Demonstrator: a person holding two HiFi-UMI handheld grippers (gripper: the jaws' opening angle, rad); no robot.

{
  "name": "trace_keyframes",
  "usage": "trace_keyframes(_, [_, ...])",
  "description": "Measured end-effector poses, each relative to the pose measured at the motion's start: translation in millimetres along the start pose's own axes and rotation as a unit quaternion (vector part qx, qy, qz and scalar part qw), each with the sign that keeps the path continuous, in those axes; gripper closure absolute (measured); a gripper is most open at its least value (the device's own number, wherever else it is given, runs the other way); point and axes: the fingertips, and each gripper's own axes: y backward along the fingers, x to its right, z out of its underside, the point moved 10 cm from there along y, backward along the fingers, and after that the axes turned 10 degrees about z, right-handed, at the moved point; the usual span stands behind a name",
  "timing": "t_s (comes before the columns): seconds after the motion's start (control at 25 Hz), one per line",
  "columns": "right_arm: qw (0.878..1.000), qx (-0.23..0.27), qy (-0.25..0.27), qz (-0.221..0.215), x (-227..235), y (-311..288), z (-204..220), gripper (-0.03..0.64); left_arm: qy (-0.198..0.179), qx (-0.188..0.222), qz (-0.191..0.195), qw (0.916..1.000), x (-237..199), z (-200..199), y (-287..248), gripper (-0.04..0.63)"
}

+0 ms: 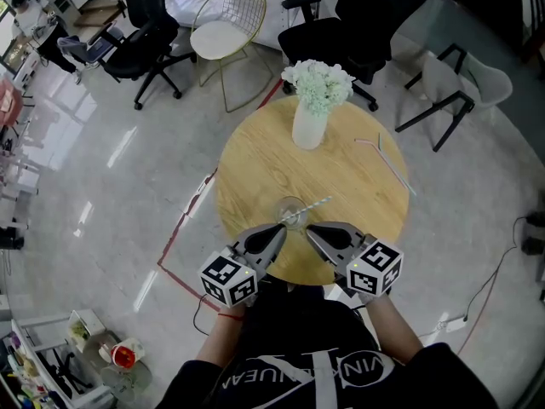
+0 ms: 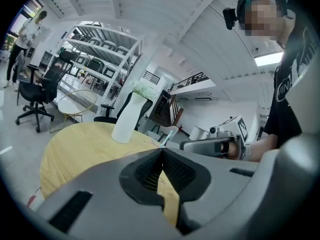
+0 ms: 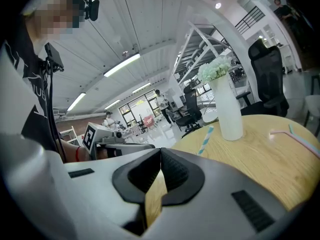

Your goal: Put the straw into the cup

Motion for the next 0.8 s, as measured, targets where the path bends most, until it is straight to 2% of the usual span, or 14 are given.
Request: trace_keyframes(0.8, [1.0,0.012,0.015,-0.006,-16,12,-6,0.612,-0.025,0.007,0.007,0.9996,21,-9,4,0.589])
